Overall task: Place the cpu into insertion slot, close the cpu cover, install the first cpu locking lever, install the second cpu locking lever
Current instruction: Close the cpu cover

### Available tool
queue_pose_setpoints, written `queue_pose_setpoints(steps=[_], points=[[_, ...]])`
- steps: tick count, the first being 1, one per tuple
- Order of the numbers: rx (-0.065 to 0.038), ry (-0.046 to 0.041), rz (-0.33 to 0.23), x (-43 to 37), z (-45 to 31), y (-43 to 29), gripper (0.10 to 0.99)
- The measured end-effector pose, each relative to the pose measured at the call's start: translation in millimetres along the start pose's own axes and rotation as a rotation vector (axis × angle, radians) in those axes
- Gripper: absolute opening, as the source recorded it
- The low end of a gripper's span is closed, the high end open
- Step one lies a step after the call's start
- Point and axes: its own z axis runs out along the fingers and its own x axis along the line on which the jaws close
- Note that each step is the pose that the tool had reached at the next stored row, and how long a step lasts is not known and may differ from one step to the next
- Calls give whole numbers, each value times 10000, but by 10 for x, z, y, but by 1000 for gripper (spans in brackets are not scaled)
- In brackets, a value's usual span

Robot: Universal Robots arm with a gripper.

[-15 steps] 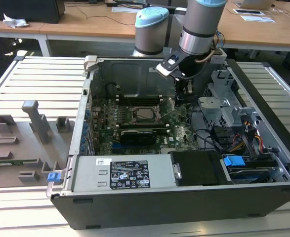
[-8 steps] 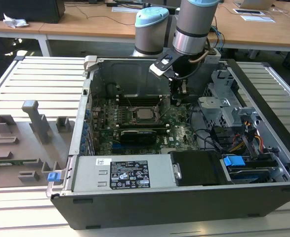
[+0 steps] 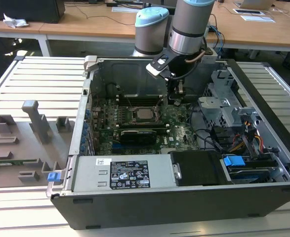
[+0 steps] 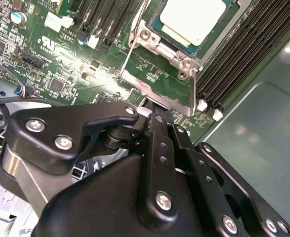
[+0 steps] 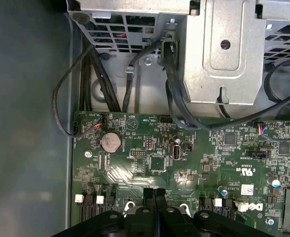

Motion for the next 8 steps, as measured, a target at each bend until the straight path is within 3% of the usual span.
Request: queue_pose_setpoints(steps=[8], points=[[0, 0, -1, 2, 3, -49, 106]])
